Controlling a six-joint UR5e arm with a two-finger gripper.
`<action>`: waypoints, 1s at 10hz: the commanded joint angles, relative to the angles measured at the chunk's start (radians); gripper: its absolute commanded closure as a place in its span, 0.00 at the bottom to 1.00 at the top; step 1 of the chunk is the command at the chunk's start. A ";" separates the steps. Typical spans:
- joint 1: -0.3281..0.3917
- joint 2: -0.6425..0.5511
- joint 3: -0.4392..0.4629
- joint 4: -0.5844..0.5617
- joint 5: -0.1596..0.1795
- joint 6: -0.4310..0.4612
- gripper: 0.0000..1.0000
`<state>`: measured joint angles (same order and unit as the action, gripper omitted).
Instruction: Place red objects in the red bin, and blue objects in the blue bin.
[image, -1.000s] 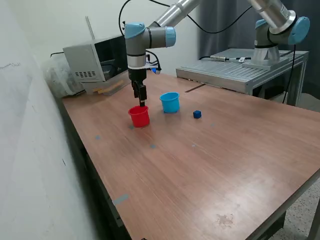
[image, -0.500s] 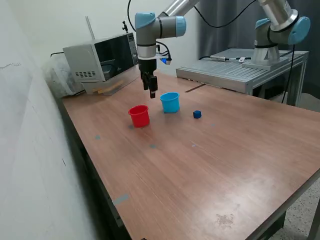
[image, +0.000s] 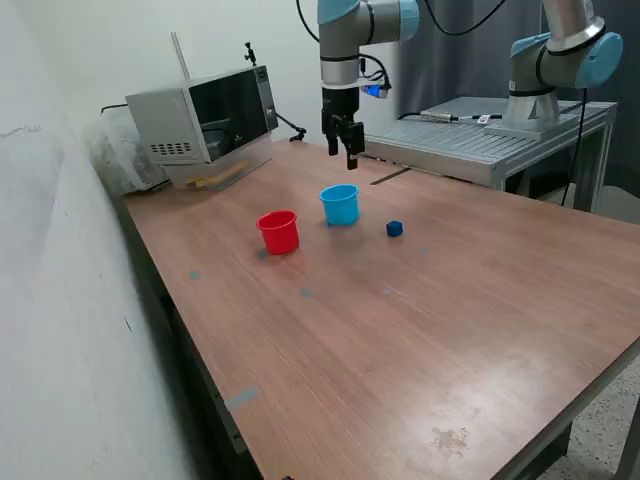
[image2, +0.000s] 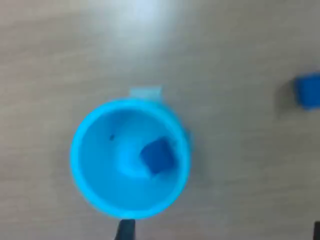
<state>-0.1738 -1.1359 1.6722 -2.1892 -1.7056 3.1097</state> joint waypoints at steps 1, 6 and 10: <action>0.109 -0.123 0.167 -0.003 0.001 0.001 0.00; 0.183 -0.111 0.247 -0.075 0.070 0.000 0.00; 0.189 -0.001 0.174 -0.107 0.076 -0.022 0.00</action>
<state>0.0116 -1.2162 1.8902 -2.2794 -1.6379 3.1057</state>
